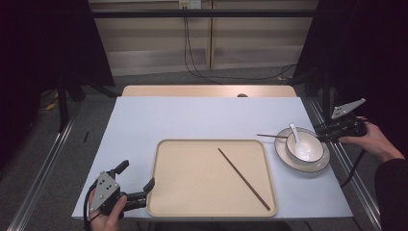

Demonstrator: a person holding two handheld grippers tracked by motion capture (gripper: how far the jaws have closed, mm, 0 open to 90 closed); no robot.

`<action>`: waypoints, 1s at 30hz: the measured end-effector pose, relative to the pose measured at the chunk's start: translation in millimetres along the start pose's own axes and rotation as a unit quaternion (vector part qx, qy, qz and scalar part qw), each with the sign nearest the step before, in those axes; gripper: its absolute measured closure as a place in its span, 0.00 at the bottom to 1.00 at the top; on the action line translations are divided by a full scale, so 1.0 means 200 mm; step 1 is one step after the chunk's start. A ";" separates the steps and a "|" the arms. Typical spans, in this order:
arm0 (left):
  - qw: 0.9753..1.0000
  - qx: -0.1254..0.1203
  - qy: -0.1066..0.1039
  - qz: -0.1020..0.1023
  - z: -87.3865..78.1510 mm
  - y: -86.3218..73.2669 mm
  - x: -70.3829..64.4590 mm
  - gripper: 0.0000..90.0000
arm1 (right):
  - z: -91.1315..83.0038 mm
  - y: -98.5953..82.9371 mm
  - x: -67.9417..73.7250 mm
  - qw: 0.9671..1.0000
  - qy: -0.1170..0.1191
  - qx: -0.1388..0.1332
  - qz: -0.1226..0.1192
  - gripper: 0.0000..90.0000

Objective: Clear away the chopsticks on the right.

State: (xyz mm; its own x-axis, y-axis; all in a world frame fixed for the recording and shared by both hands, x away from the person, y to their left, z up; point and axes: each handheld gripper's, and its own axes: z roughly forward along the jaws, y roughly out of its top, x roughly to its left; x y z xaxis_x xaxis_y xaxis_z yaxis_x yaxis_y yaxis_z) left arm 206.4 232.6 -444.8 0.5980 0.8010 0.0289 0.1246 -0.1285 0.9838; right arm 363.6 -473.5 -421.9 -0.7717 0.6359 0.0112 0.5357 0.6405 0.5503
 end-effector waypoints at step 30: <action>1.000 0.001 0.003 0.001 -0.01 0.00 0.00 0.01 | 0.16 0.07 0.02 0.995 0.026 0.064 -0.073 0.94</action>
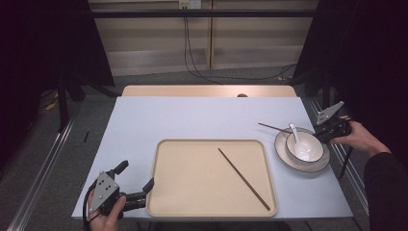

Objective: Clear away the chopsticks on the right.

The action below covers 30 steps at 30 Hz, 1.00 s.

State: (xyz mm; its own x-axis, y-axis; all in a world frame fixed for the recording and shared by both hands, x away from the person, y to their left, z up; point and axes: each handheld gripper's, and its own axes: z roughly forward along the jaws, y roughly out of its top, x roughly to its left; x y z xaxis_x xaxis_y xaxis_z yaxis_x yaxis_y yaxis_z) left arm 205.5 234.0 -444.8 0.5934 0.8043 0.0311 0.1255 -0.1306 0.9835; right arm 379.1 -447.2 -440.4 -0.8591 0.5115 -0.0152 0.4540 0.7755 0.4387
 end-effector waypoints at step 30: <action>1.000 0.000 -0.001 0.006 0.00 0.00 0.00 0.01 | -0.29 -0.02 0.02 0.982 0.012 -0.110 0.150 0.95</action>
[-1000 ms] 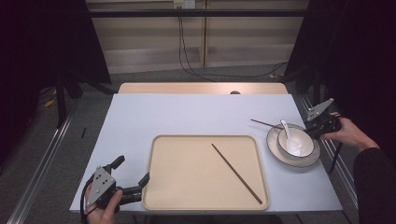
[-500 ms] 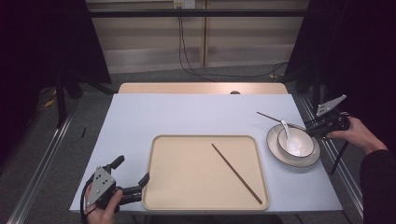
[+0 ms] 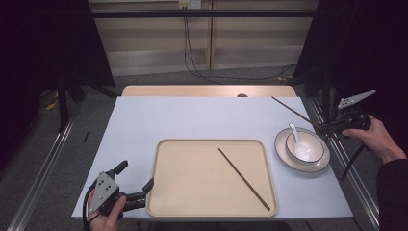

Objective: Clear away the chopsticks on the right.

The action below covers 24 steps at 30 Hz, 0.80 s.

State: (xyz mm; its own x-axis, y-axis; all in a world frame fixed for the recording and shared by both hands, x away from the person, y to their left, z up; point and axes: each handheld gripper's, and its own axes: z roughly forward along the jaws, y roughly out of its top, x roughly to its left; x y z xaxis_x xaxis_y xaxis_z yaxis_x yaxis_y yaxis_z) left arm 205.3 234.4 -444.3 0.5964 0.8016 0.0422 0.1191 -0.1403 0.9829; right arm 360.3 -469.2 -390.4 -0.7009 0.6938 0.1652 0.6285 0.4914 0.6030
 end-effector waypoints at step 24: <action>1.000 -0.008 0.004 0.000 0.00 0.01 -0.01 0.02 | -0.01 -0.05 0.42 0.987 0.032 -0.117 0.108 0.95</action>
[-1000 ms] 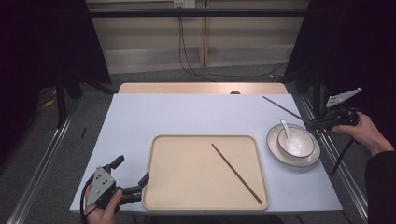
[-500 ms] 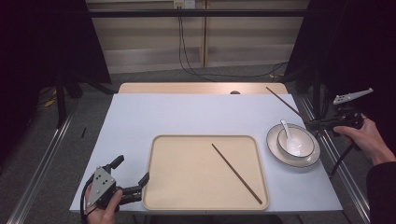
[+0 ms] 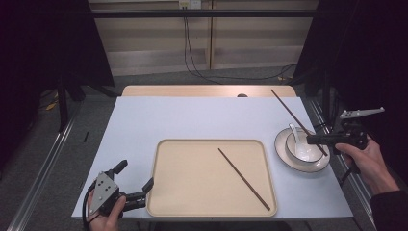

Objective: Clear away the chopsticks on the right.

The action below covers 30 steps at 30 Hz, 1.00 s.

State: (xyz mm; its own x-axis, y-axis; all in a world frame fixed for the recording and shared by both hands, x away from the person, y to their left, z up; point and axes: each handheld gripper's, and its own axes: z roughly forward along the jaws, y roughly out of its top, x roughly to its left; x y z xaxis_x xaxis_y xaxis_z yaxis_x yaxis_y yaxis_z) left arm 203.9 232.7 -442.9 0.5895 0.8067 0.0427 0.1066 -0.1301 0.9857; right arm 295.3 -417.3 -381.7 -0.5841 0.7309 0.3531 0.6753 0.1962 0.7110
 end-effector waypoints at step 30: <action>1.000 -0.001 -0.003 0.005 0.00 0.00 0.00 0.02 | 0.51 -0.31 0.58 0.995 0.036 0.049 0.076 0.95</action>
State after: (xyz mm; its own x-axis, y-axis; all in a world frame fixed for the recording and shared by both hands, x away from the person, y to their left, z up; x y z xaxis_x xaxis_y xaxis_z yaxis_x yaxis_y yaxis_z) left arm 203.5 232.9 -442.5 0.5954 0.8018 0.0518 0.0985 -0.1368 0.9857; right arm 232.3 -277.0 -446.6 -0.5003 0.7091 0.4969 0.7971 0.1529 0.5842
